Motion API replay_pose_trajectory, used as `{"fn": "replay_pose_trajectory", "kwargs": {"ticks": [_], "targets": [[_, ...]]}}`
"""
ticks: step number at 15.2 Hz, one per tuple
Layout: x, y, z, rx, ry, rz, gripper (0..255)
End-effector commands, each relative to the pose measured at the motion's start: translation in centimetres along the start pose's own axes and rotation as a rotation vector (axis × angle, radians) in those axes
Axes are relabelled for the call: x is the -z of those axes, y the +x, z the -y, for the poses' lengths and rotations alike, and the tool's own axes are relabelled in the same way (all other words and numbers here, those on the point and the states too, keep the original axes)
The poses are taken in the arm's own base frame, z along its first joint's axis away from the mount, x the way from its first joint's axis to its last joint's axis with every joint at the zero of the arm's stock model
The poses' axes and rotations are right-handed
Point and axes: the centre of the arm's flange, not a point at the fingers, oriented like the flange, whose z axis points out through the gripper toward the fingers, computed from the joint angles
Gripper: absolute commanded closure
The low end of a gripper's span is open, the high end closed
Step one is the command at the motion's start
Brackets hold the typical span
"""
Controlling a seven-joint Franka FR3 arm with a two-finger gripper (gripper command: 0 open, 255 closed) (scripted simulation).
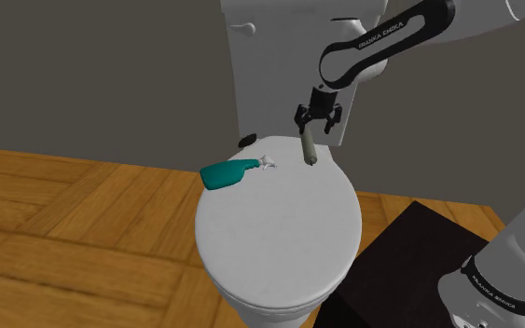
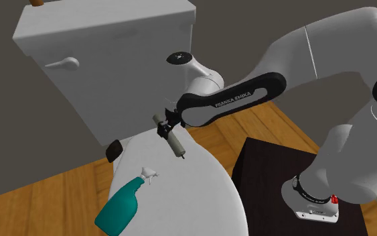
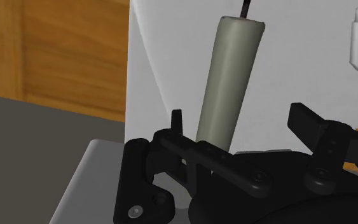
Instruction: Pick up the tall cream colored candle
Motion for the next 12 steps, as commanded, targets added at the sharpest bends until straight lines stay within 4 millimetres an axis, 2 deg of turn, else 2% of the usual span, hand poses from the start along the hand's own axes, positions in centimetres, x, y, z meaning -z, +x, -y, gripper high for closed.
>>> {"fn": "replay_pose_trajectory", "kwargs": {"ticks": [1,3,10,12], "targets": [[-1.6,1.9,0.2,-0.041,0.000,-0.005,0],[-2.8,3.2,0.3,-0.069,0.000,-0.008,0],[-6.8,2.9,0.0,-0.069,0.000,-0.008,0],[-6.8,2.9,0.0,-0.069,0.000,-0.008,0]]}}
